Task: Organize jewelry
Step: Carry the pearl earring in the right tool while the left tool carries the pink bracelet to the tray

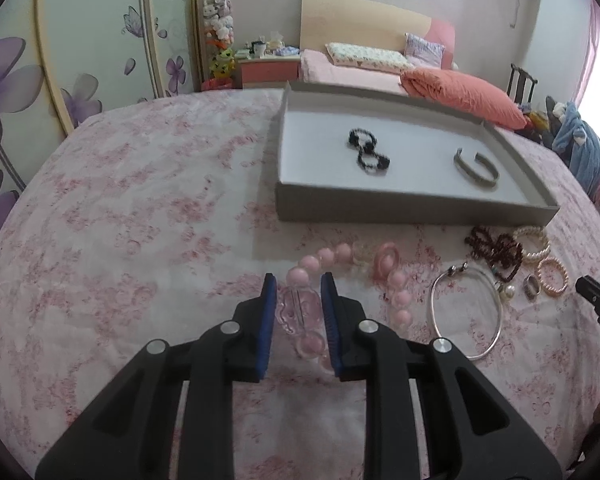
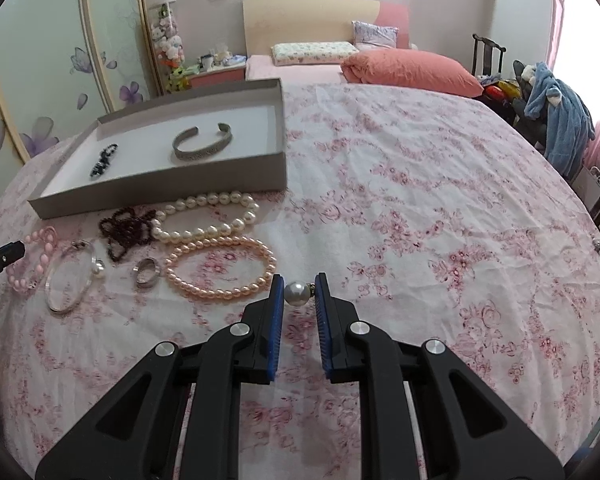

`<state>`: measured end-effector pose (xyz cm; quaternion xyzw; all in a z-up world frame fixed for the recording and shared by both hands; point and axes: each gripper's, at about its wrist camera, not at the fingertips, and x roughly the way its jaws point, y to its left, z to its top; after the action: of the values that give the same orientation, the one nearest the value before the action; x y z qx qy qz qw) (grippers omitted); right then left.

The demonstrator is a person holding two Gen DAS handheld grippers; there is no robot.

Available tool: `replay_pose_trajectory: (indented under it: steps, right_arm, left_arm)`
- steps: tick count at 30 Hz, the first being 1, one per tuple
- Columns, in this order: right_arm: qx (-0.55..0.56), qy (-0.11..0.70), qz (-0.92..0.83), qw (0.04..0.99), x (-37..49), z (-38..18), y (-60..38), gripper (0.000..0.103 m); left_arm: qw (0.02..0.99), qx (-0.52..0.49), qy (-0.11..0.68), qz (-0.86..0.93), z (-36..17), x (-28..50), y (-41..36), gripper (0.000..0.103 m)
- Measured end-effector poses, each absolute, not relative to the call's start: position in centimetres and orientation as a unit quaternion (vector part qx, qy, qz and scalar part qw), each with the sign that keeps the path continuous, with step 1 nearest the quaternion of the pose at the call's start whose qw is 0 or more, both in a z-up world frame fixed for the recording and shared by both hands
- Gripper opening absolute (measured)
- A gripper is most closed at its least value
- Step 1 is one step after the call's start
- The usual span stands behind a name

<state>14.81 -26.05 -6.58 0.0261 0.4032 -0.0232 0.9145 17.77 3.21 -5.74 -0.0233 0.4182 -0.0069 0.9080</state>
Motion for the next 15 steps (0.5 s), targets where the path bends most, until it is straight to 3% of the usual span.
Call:
replay_pose_trajectory:
  steps: [15]
  right_arm:
    - [0.043,0.318,0.045,0.946,12.7,-1.1,-22.2,0.017]
  left_arm:
    - [0.938,-0.045,0.343,-0.03,-0.3,14.6,3.4,0.023]
